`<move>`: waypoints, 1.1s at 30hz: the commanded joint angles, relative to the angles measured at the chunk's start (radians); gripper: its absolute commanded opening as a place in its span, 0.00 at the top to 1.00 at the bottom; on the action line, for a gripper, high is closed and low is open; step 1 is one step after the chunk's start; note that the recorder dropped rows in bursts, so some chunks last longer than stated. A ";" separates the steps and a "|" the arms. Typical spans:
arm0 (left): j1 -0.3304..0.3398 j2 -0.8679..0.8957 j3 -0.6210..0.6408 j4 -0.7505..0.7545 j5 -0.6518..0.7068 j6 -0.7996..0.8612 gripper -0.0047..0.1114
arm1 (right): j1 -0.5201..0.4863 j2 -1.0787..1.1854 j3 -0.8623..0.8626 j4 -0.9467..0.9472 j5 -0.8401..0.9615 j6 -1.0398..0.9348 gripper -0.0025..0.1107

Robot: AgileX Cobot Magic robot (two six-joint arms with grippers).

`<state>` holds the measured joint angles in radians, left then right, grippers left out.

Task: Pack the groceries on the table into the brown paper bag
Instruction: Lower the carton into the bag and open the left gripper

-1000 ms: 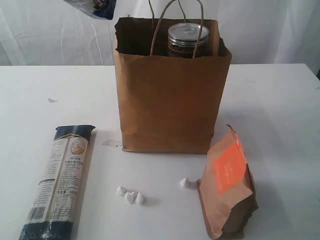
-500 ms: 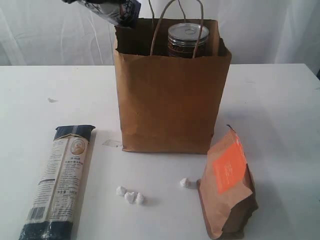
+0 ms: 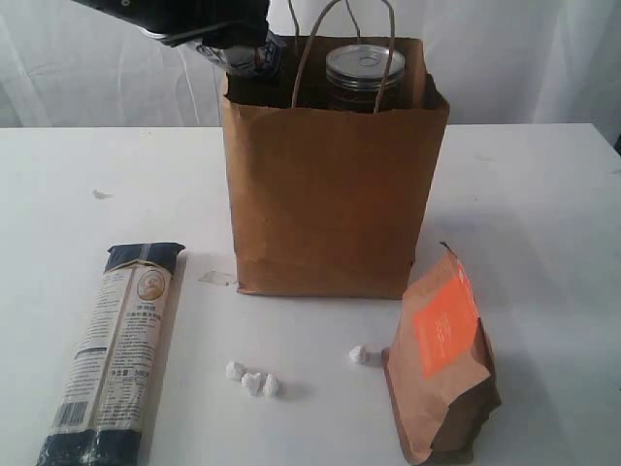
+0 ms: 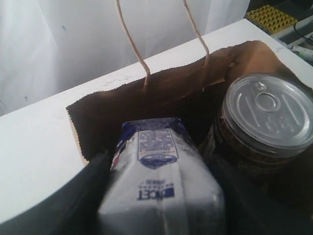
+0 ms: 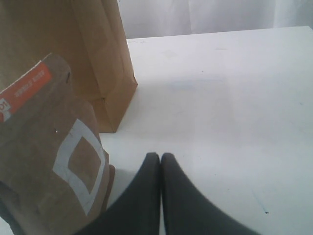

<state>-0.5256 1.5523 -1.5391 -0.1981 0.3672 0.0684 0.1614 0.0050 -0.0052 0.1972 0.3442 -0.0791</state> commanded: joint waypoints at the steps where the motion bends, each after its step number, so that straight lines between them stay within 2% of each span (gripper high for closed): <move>1: -0.006 0.002 -0.011 -0.054 -0.087 0.008 0.96 | -0.006 -0.005 0.005 -0.004 -0.003 0.005 0.98; 10: -0.006 0.025 -0.011 -0.104 -0.094 0.017 0.96 | -0.006 -0.005 0.005 -0.004 -0.003 0.005 0.98; 15: -0.039 0.042 -0.013 -0.124 -0.054 0.094 0.96 | -0.006 -0.005 0.005 -0.004 -0.003 0.005 0.98; 23: -0.046 0.124 -0.184 -0.122 0.164 0.128 0.96 | -0.006 -0.005 0.005 -0.004 -0.003 0.005 0.98; 28: -0.044 0.178 -0.319 -0.005 0.338 0.093 0.96 | -0.006 -0.005 0.005 -0.004 -0.003 0.005 0.98; 33: -0.044 0.197 -0.359 0.110 0.409 0.059 0.96 | -0.006 -0.005 0.005 -0.004 -0.003 0.005 0.98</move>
<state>-0.5683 1.7526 -1.8737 -0.1355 0.7490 0.1516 0.1614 0.0050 -0.0052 0.1972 0.3442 -0.0791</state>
